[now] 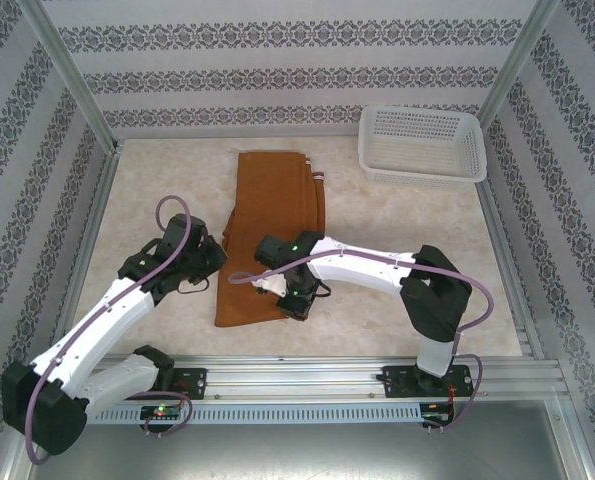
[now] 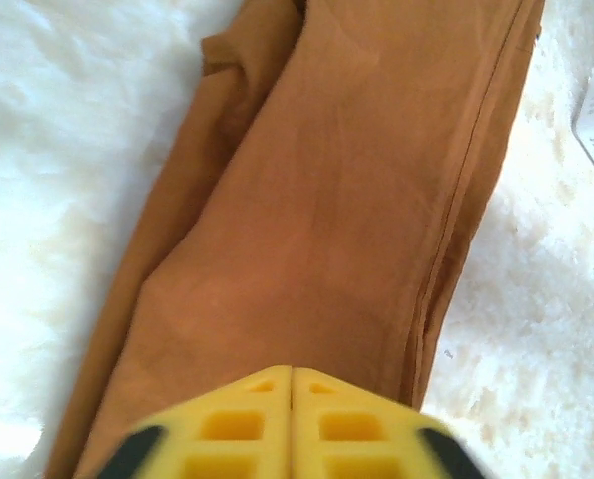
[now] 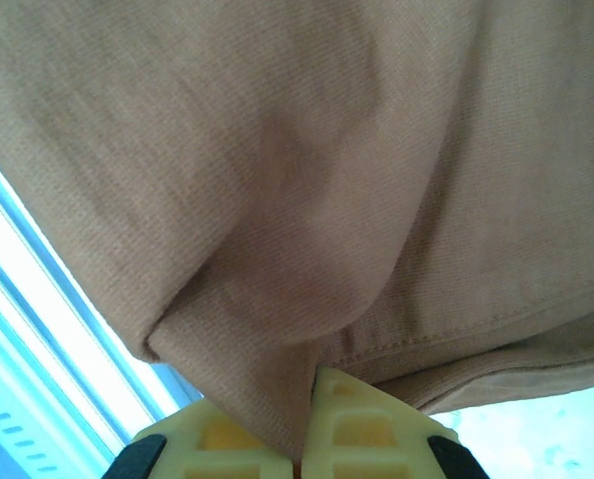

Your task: Roll up the long pants

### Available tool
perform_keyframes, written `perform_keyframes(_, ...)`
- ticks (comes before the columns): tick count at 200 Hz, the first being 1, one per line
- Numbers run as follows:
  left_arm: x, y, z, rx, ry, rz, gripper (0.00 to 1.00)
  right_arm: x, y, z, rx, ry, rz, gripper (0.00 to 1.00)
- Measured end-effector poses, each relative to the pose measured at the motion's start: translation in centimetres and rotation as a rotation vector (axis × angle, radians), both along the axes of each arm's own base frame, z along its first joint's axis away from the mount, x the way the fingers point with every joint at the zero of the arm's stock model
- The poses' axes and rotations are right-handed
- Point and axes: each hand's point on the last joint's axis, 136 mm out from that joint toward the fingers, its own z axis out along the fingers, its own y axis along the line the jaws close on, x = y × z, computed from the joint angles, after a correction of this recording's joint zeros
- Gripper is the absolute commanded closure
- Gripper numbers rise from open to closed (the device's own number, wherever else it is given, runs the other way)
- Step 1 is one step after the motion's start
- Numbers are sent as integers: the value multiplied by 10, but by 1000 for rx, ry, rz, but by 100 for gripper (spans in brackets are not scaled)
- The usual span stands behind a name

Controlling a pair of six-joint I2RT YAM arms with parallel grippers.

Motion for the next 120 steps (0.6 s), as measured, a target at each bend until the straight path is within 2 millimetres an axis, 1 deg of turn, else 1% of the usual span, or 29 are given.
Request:
perform_keyframes(34,20,-25,-32,-25,69,-37,100,-2,0,-3,-5,14,-4,100)
perform_keyframes(47,24,-34,-42,-31,87,-57,100,-2,0,-3,-5,15,-4,100)
perform_keyframes(65,27,-41,-54,-22,110,-69,100,-1,0,-3,-5,16,-10,100)
perform_keyframes(78,28,-42,-61,-13,127,-70,100,0,0,-3,-4,19,-14,100)
perform_keyframes(93,28,-40,-65,1,132,-63,100,0,-1,-2,-4,25,-20,100)
perform_keyframes(106,27,-35,-71,24,135,-51,100,1,-2,-1,-6,29,-23,100)
perform_keyframes(120,21,-25,-83,70,148,-36,100,2,-3,1,-5,33,-31,100)
